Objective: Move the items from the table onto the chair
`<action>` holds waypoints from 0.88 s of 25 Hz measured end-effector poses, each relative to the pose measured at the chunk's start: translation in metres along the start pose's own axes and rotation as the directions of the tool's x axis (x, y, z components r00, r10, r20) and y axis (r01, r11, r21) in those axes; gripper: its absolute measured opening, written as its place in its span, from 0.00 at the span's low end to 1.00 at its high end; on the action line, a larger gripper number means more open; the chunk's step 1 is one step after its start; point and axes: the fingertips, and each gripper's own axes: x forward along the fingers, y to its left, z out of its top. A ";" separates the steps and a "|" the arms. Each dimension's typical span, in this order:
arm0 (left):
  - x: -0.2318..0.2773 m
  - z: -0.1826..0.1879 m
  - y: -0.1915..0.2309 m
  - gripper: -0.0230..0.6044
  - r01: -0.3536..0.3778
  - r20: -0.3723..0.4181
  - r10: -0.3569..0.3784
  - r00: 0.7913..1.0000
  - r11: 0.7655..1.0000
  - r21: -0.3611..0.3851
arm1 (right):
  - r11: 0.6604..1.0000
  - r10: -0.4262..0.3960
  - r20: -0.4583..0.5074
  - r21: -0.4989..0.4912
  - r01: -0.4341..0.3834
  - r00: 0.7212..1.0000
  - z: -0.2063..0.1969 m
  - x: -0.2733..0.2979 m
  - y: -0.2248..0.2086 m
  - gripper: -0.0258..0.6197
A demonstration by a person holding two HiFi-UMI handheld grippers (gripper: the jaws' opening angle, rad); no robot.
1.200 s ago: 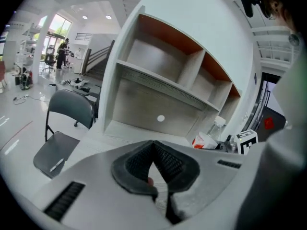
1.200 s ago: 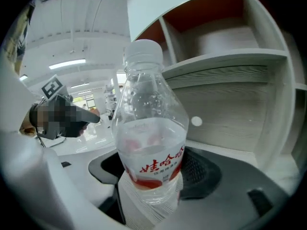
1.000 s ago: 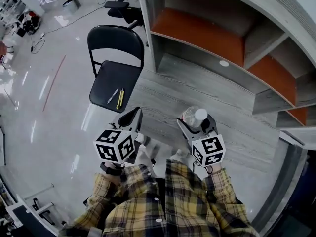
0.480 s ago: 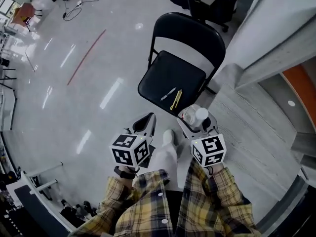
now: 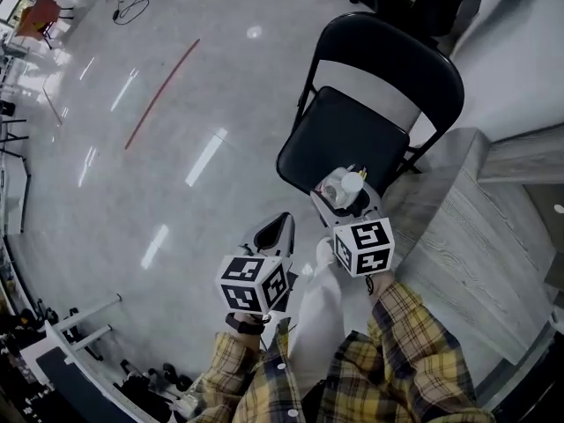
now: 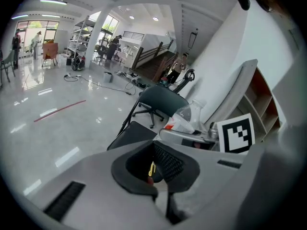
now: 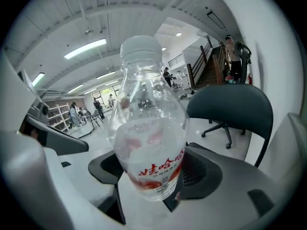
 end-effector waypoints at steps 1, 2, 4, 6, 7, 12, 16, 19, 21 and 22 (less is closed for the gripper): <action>0.008 -0.004 0.008 0.04 -0.001 -0.007 0.001 1.000 1.000 -0.004 | 1.000 -0.011 -0.007 0.006 0.012 1.000 -0.006 0.016 -0.006 0.57; 0.017 -0.008 0.017 0.04 -0.005 -0.014 0.004 1.000 1.000 -0.012 | 1.000 -0.024 -0.015 0.014 0.024 1.000 -0.013 0.031 -0.013 0.57; 0.035 -0.021 0.034 0.04 -0.014 -0.031 0.013 0.999 0.999 -0.035 | 0.998 -0.053 -0.027 0.027 0.054 0.998 -0.027 0.060 -0.029 0.57; 0.053 -0.036 0.047 0.04 -0.016 -0.046 0.013 0.999 0.998 -0.065 | 0.997 -0.077 -0.032 0.022 0.077 0.997 -0.042 0.086 -0.045 0.57; 0.060 -0.044 0.054 0.04 -0.016 -0.052 0.012 0.999 0.997 -0.078 | 0.996 -0.085 -0.032 0.013 0.085 0.996 -0.050 0.098 -0.053 0.57; 0.087 -0.075 0.084 0.04 -0.032 -0.077 0.023 0.997 0.993 -0.114 | 0.993 -0.119 -0.056 0.006 0.120 0.991 -0.089 0.154 -0.087 0.57; 0.096 -0.101 0.103 0.04 -0.060 -0.109 0.045 0.993 0.989 -0.138 | 0.991 -0.131 -0.104 -0.002 0.131 0.986 -0.125 0.183 -0.103 0.57; 0.097 -0.119 0.111 0.04 -0.068 -0.135 0.047 0.990 0.986 -0.154 | 0.990 -0.142 -0.109 -0.014 0.142 0.984 -0.147 0.191 -0.108 0.57; 0.099 -0.126 0.114 0.04 -0.070 -0.148 0.047 0.988 0.985 -0.159 | 0.989 -0.151 -0.081 -0.009 0.150 0.985 -0.149 0.191 -0.109 0.57; 0.101 -0.127 0.114 0.04 -0.070 -0.151 0.046 0.988 0.984 -0.161 | 0.988 -0.153 -0.075 -0.004 0.153 0.985 -0.149 0.191 -0.108 0.57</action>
